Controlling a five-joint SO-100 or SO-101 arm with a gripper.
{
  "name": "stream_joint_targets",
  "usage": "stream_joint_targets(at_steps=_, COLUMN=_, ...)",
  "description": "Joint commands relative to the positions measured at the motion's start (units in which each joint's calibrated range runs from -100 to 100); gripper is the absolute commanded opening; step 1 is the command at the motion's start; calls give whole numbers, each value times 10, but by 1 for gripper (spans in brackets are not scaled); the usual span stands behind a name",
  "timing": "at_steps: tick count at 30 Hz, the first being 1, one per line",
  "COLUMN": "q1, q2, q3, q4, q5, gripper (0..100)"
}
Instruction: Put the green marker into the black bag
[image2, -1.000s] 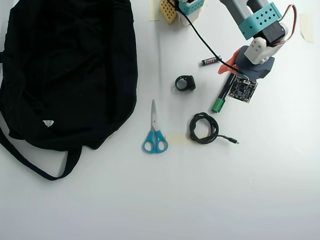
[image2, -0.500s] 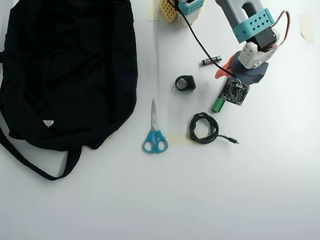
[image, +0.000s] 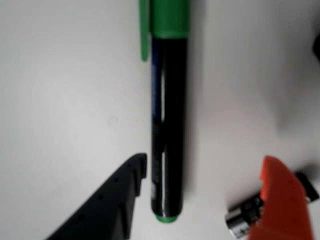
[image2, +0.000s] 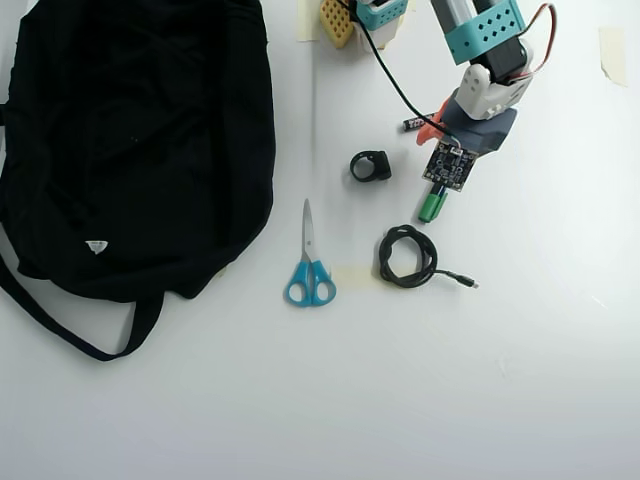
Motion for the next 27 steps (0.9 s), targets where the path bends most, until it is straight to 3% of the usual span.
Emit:
stream_joint_targets(at_steps=1, q1=-12, q2=-23, q3=-39, q4=-7, q5=5, gripper=30)
stream_joint_targets(at_steps=27, q1=-33, q2=-2, q3=-28, q4=-11, q5=17, gripper=29)
